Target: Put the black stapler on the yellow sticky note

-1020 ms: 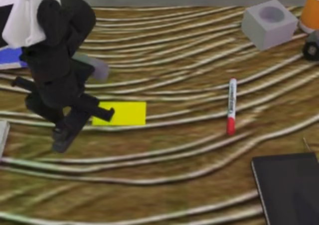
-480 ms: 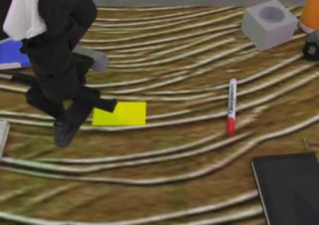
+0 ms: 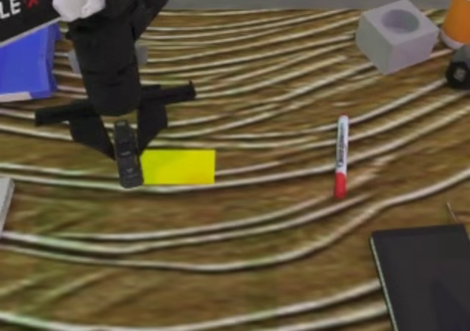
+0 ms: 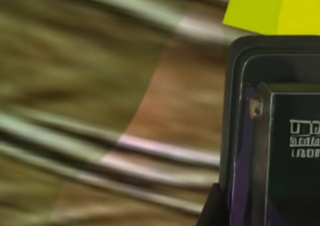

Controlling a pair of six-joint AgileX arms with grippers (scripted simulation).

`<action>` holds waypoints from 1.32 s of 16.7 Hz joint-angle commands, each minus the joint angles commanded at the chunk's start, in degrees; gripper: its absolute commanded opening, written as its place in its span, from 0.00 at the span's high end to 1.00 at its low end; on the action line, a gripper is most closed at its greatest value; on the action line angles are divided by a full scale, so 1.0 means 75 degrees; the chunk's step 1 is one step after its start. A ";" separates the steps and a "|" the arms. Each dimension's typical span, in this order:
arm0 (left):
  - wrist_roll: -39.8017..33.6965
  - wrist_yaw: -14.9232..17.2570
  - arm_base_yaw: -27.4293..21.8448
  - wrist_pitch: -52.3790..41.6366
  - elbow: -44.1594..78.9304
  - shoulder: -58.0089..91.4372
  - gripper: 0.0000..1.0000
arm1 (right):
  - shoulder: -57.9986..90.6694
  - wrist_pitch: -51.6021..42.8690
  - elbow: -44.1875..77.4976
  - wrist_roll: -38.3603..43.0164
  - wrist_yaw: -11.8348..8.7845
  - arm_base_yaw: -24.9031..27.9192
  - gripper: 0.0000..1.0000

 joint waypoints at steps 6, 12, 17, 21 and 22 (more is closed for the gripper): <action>-0.5380 0.0025 -0.0109 -0.0751 0.1772 0.1292 1.00 | 0.0000 0.0000 0.0000 0.0000 0.0000 0.0000 0.00; -0.9331 0.0045 -0.0161 -0.1112 0.3121 0.2002 1.00 | 0.0000 0.0000 0.0000 0.0000 0.0000 0.0000 0.00; -1.0453 0.0050 -0.0155 -0.1126 0.3533 0.2095 1.00 | 0.0000 0.0000 0.0000 0.0000 0.0000 0.0000 0.00; -1.0432 0.0048 -0.0122 -0.1122 0.3511 0.2070 1.00 | 0.0000 0.0000 0.0000 0.0000 0.0000 0.0000 0.00; -1.0431 0.0048 -0.0121 -0.1098 0.3489 0.2071 1.00 | 0.0000 0.0000 0.0000 0.0000 0.0000 0.0000 0.00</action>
